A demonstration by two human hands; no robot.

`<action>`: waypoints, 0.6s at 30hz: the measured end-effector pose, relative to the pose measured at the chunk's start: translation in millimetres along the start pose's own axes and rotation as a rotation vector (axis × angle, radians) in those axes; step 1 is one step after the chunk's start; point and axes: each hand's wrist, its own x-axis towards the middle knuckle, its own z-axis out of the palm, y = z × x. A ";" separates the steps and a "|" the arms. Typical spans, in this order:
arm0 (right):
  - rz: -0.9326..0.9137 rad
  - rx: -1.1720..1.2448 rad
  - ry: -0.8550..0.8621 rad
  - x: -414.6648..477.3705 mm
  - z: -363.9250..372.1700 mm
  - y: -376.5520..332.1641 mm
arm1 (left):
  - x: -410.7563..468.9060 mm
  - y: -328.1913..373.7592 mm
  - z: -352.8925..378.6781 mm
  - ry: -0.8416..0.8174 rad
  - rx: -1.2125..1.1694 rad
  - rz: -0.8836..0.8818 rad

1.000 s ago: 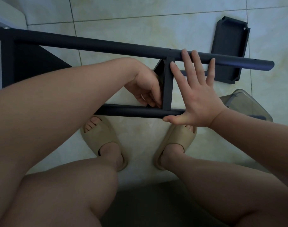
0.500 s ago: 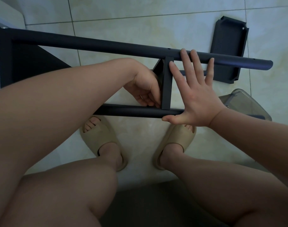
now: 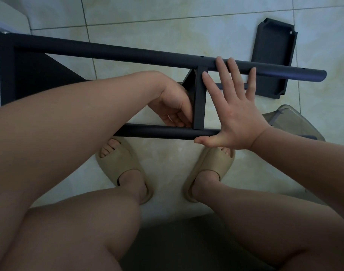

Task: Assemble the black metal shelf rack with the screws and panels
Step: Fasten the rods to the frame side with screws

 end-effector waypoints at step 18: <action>-0.001 0.007 0.007 0.1 1.4 0.0 | -5.4 2.2 -4.6 -0.027 -0.008 -0.028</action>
